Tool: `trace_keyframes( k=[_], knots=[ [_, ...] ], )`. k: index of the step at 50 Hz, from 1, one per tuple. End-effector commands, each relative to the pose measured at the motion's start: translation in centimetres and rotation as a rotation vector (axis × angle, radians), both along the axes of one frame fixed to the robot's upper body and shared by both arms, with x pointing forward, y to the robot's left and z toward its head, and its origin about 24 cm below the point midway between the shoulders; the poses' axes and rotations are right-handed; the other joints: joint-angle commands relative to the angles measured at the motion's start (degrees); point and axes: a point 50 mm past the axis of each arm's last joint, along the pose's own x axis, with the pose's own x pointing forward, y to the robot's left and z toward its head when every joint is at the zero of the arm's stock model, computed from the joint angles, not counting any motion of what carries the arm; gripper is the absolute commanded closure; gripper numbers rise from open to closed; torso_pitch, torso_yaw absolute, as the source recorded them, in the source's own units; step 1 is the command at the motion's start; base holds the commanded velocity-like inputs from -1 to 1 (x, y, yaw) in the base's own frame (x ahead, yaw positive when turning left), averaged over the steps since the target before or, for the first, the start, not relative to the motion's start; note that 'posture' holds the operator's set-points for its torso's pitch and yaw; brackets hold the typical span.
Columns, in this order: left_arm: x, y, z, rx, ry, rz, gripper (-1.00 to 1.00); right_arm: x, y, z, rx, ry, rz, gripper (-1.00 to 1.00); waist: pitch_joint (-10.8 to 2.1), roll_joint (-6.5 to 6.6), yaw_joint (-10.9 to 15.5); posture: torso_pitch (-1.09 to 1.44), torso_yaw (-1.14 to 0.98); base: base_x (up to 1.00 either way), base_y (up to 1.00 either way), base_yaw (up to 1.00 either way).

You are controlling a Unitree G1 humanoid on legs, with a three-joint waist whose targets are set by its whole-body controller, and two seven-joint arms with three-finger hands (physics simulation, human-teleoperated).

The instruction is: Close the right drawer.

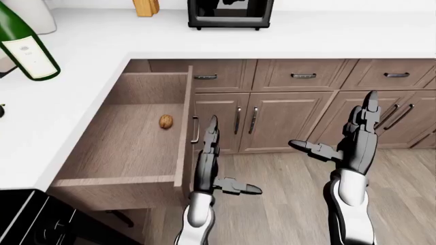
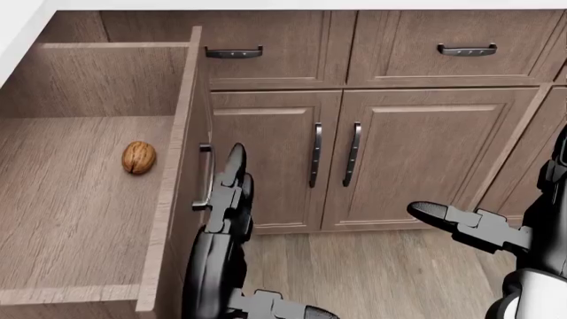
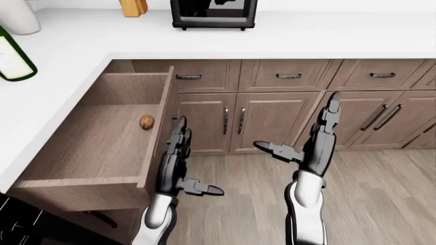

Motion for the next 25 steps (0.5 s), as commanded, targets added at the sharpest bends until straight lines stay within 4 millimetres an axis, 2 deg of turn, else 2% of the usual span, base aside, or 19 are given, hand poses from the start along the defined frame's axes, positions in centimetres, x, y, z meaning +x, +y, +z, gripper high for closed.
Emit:
trace_keyframes(
  k=[1,16,25],
  knots=[
    [0.4,0.2,1.4,-0.043,-0.059,0.034,-1.0,-0.2,0.1,1.7,-0.026,-0.085,0.004,-1.0,-0.96,-0.29,0.0,0.0,0.0,0.0,0.0,0.0],
    [1.9,1.7,-0.2,-0.081,0.053,0.184,-1.0,-0.1,0.1,1.6,-0.028,-0.083,0.005,-1.0,-0.89,-0.19,-0.1,0.0,0.0,0.0,0.0,0.0],
    [2.1,2.2,-0.7,-0.097,0.088,0.236,-1.0,-0.1,0.1,1.5,-0.032,-0.083,0.005,-1.0,-0.86,-0.13,-0.2,0.0,0.0,0.0,0.0,0.0]
  ],
)
